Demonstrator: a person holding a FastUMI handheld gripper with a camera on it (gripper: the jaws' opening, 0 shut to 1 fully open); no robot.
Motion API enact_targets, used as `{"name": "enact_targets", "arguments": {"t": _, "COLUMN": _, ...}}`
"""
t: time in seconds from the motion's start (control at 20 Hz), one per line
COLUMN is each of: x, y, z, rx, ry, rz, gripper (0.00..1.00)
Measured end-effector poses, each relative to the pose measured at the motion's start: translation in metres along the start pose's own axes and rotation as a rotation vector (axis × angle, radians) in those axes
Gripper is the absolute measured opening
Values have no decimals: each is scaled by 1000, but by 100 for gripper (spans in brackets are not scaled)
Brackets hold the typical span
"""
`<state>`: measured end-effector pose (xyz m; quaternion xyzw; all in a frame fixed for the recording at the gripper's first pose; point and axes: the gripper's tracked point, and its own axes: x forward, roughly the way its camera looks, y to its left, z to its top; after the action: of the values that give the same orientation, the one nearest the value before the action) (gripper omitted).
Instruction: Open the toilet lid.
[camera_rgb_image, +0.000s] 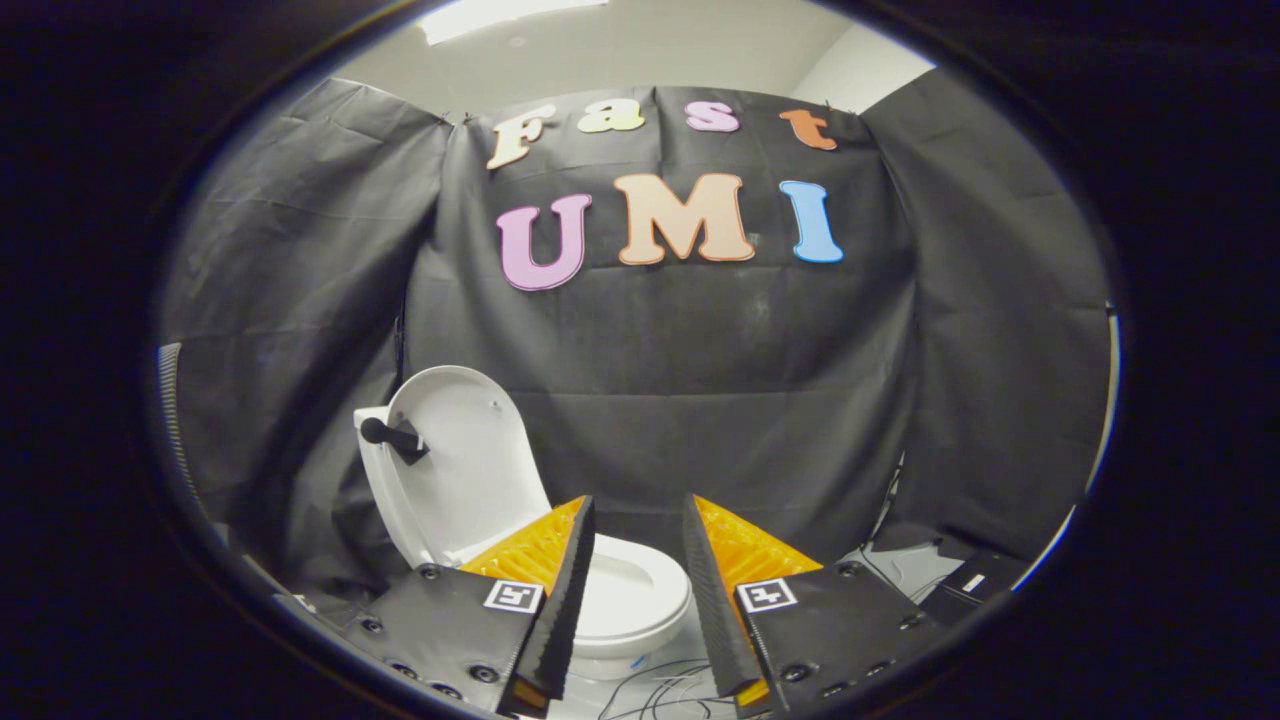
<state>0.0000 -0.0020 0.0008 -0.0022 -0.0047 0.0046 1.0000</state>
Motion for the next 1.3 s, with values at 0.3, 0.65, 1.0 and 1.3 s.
{"name": "enact_targets", "arguments": {"t": 0.3, "x": -1, "y": 0, "z": 0, "rx": 0, "ry": -3, "rz": 1, "gripper": 56}}
{"name": "enact_targets", "arguments": {"t": 0.65, "x": 3, "y": -1, "z": -3, "rx": 1, "ry": 5, "rz": -2, "gripper": 67}}
{"name": "enact_targets", "arguments": {"t": 1.0, "x": 1, "y": -1, "z": -1, "rx": -1, "ry": 7, "rz": -3, "gripper": 99}}
{"name": "enact_targets", "arguments": {"t": 1.3, "x": 0, "y": -1, "z": -2, "rx": -1, "ry": 9, "rz": -5, "gripper": 99}}
